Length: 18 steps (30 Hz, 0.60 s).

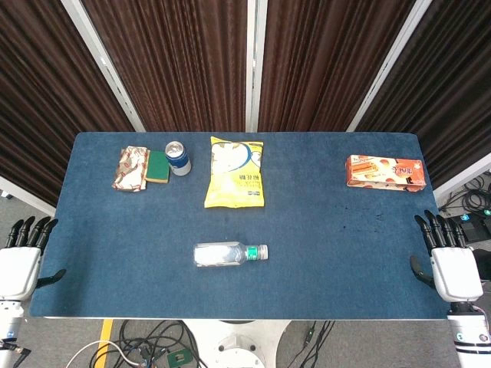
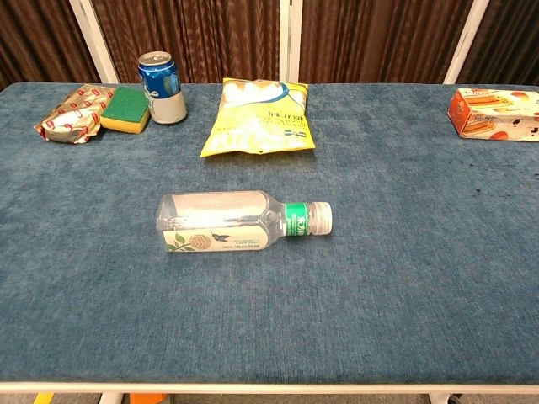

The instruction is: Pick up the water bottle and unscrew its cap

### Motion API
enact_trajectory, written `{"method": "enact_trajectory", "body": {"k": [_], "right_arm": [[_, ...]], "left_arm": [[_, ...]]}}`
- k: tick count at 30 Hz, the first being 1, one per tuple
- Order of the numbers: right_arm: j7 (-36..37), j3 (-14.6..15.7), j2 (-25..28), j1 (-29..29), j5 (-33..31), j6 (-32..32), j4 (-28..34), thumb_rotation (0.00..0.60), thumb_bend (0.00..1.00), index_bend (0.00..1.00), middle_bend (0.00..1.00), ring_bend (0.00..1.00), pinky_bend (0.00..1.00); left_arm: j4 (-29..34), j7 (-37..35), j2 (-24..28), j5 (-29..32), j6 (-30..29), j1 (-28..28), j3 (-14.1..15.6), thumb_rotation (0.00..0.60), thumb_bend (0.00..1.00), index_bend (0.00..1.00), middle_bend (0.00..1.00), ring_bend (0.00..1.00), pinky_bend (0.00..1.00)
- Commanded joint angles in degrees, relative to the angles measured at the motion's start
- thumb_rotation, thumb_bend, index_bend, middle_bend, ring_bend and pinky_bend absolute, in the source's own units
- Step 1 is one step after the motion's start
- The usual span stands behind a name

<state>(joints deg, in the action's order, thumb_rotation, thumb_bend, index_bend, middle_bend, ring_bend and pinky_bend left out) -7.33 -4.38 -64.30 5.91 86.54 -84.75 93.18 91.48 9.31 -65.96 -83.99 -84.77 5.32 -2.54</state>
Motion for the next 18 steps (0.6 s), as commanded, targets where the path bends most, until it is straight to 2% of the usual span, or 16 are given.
{"method": "enact_trajectory", "body": {"k": [1, 11, 18], "right_arm": [[0.0, -0.1, -0.1, 0.0, 0.1, -0.3, 0.0, 0.600, 0.32, 0.00, 0.01, 0.00, 0.00], [0.1, -0.4, 0.3, -0.4, 0.7, -1.8, 0.2, 0.600, 0.32, 0.00, 0.01, 0.00, 0.00], [-0.5, -1.3, 1.8, -0.1, 0.5, -2.2, 1.3, 0.600, 0.32, 0.00, 0.00, 0.00, 0.00]], "left_arm": [[-0.9, -0.3, -0.9, -0.5, -1.3, -0.2, -0.4, 0.600, 0.09, 0.10, 0.08, 0.00, 0.00], [-1.3, -1.0, -0.9, -4.0, -0.9, 1.5, -0.3, 0.600, 0.09, 0.10, 0.08, 0.00, 0.00], [1.1, -4.2, 1.1, -11.1, 6.4, 9.9, -1.1, 0.600, 0.09, 0.10, 0.08, 0.00, 0.00]]}}
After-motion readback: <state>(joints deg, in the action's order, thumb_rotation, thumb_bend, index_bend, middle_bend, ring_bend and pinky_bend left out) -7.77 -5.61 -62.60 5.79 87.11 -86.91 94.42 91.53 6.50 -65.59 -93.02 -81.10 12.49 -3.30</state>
